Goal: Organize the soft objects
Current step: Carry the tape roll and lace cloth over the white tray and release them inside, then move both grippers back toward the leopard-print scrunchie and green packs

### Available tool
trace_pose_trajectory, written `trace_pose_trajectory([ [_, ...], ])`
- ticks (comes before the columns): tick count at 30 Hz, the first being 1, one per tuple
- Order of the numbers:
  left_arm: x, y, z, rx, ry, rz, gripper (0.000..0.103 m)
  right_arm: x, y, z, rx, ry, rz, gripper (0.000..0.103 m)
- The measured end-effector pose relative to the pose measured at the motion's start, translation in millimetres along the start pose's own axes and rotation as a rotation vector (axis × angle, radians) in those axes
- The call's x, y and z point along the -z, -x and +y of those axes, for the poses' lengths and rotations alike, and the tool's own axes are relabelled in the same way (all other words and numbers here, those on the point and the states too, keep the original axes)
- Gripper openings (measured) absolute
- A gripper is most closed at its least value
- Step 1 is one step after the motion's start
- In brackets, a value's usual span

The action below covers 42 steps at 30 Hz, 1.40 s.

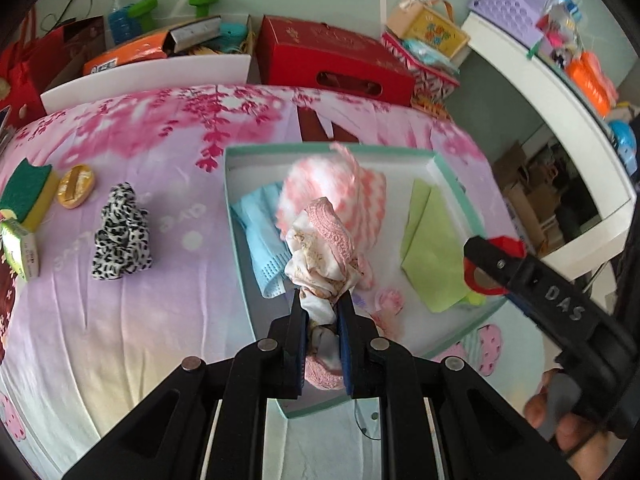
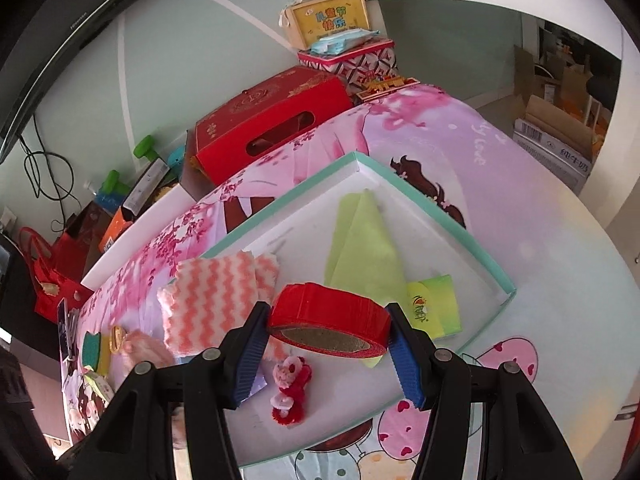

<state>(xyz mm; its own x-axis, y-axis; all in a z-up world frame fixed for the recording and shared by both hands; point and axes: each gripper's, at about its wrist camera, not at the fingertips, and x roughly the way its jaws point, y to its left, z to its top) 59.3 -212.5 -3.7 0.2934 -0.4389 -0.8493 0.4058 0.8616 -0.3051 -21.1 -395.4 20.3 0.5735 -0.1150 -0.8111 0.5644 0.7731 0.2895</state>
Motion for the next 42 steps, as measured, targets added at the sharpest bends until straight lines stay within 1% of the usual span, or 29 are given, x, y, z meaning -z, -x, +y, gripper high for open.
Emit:
trace_pose_trajectory([
  [5, 3, -18, -2, -0.026, -0.019, 0.043, 0.014, 3, -10, 4, -0.001, 0.015, 0.026, 0.061],
  [7, 3, -22, -3, -0.035, -0.023, 0.059, 0.017, 5, -15, 5, 0.000, 0.019, 0.045, 0.061],
  [8, 3, -23, -4, -0.037, -0.026, 0.071, 0.024, 6, -17, 5, 0.001, 0.020, 0.051, 0.061],
  [9, 4, -23, -5, -0.033, -0.030, 0.078, 0.035, 7, -17, 5, 0.003, 0.020, 0.054, 0.061],
  [10, 4, -22, -5, -0.033, -0.029, 0.078, 0.041, 7, -18, 5, 0.007, 0.022, 0.059, 0.063],
  [11, 3, -20, -6, -0.035, -0.032, 0.075, 0.051, 6, -19, 5, 0.011, 0.021, 0.061, 0.066],
  [13, 3, -16, -7, -0.041, -0.040, 0.068, 0.058, 6, -18, 3, 0.012, 0.007, 0.060, 0.073],
  [16, 1, -11, -6, -0.056, -0.043, 0.063, 0.063, 4, -17, 1, 0.016, -0.002, 0.060, 0.077],
  [18, 0, -8, -2, -0.067, -0.033, 0.061, 0.069, 4, -18, 1, 0.028, 0.001, 0.063, 0.081],
  [19, -1, -6, 0, -0.072, -0.028, 0.056, 0.071, 4, -19, 1, 0.034, 0.003, 0.067, 0.085],
  [20, -2, -2, 3, -0.083, -0.022, 0.047, 0.075, 5, -19, 1, 0.038, 0.004, 0.070, 0.090],
  [21, -3, 0, 5, -0.090, -0.017, 0.041, 0.077, 5, -20, 1, 0.042, 0.004, 0.073, 0.091],
  [22, -4, 2, 7, -0.098, -0.011, 0.033, 0.077, 5, -21, 0, 0.047, 0.005, 0.075, 0.094],
  [23, -6, 4, 11, -0.108, -0.001, 0.024, 0.078, 5, -22, 0, 0.051, 0.006, 0.075, 0.099],
  [24, -7, 6, 15, -0.116, 0.007, 0.019, 0.078, 5, -22, 0, 0.059, 0.008, 0.074, 0.101],
  [26, -9, 7, 23, -0.148, 0.032, 0.009, 0.078, 5, -23, -1, 0.066, 0.008, 0.070, 0.103],
  [27, -9, 8, 28, -0.160, 0.044, 0.005, 0.080, 5, -23, -1, 0.069, 0.008, 0.067, 0.103],
  [28, -10, 9, 32, -0.175, 0.058, -0.001, 0.083, 6, -23, -1, 0.073, 0.008, 0.066, 0.103],
  [29, -11, 10, 38, -0.197, 0.078, -0.012, 0.092, 6, -23, -1, 0.076, 0.007, 0.065, 0.103],
  [30, -11, 12, 44, -0.226, 0.096, -0.029, 0.097, 7, -24, -1, 0.087, 0.008, 0.067, 0.103],
  [33, -13, 16, 58, -0.297, 0.124, -0.058, 0.097, 8, -28, 0, 0.123, 0.027, 0.079, 0.103],
  [39, -13, 12, 84, -0.359, 0.195, -0.022, 0.097, 10, -31, 2, 0.124, 0.041, 0.097, 0.103],
  [42, -12, 12, 95, -0.372, 0.227, -0.013, 0.097, 10, -33, 2, 0.123, 0.046, 0.104, 0.103],
])
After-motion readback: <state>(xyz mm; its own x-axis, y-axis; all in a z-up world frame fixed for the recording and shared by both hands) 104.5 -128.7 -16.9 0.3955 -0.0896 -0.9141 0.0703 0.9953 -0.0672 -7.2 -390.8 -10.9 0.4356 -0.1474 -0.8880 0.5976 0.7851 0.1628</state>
